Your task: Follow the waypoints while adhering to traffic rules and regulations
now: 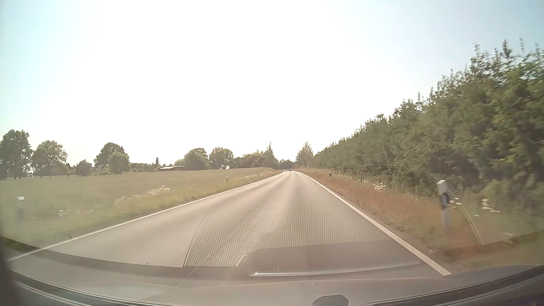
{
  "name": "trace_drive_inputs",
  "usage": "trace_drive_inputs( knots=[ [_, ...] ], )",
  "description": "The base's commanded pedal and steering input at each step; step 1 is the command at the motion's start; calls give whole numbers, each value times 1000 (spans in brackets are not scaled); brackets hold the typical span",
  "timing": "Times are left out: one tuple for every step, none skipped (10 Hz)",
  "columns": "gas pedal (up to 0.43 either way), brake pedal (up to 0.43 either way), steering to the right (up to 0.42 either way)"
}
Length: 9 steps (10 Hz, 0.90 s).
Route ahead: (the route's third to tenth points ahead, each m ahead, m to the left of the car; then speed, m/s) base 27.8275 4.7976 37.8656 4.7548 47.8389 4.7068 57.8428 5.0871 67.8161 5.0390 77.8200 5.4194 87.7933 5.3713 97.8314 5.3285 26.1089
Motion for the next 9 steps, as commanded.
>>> trace_drive_inputs(
  knots=[
    [268,6,3],
    [268,6,3],
    [268,6,3],
    [268,6,3],
    [268,6,3],
    [268,6,3],
    [268,6,3],
    [268,6,3],
    [268,6,3]
  ],
)
